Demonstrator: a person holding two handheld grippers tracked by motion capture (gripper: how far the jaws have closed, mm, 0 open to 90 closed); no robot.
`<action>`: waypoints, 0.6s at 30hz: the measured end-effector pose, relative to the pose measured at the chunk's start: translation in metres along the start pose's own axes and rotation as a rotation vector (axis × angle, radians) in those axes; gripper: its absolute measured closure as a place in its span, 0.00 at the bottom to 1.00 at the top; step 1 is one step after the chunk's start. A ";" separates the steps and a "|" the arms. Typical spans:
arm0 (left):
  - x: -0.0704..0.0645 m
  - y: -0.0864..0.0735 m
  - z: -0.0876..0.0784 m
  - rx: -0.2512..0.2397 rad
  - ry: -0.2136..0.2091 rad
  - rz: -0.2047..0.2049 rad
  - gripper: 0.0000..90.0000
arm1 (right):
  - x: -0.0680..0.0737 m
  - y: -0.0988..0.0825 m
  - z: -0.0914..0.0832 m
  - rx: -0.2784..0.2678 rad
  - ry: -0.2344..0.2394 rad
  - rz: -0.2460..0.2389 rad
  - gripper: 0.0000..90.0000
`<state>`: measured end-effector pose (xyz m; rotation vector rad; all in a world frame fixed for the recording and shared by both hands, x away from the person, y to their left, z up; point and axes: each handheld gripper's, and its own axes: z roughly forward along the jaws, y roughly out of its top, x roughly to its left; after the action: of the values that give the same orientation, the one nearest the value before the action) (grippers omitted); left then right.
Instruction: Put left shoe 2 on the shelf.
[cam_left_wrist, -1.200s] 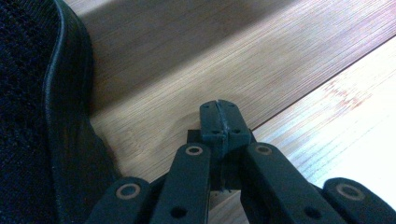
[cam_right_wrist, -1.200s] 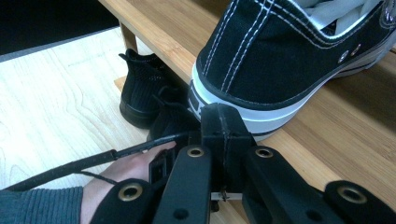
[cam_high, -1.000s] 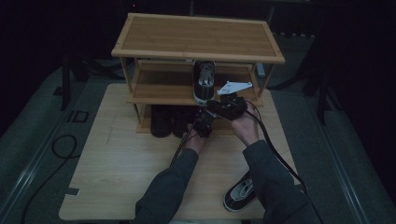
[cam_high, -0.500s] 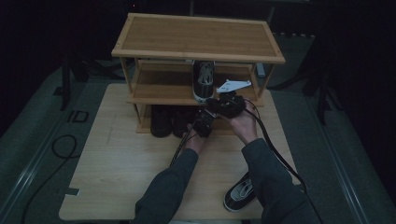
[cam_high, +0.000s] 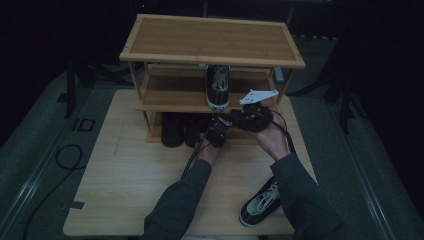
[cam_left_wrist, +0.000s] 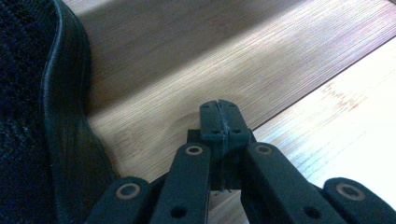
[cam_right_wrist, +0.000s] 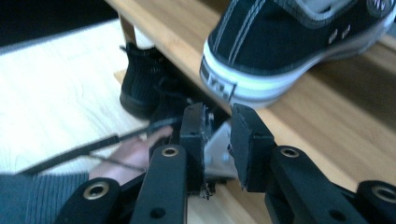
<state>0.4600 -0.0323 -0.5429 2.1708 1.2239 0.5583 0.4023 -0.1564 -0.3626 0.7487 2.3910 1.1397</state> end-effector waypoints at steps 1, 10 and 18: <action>0.000 0.000 0.000 -0.001 -0.001 0.001 1.00 | -0.001 -0.003 -0.001 0.007 -0.002 0.001 0.82; 0.000 -0.001 0.000 -0.007 -0.005 -0.001 1.00 | -0.011 -0.026 -0.007 0.060 -0.013 0.031 0.79; 0.000 -0.001 0.000 -0.009 -0.006 -0.001 1.00 | -0.015 -0.039 -0.007 0.081 -0.011 0.044 0.78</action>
<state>0.4598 -0.0318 -0.5435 2.1631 1.2167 0.5557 0.3981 -0.1904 -0.3877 0.8359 2.4357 1.0579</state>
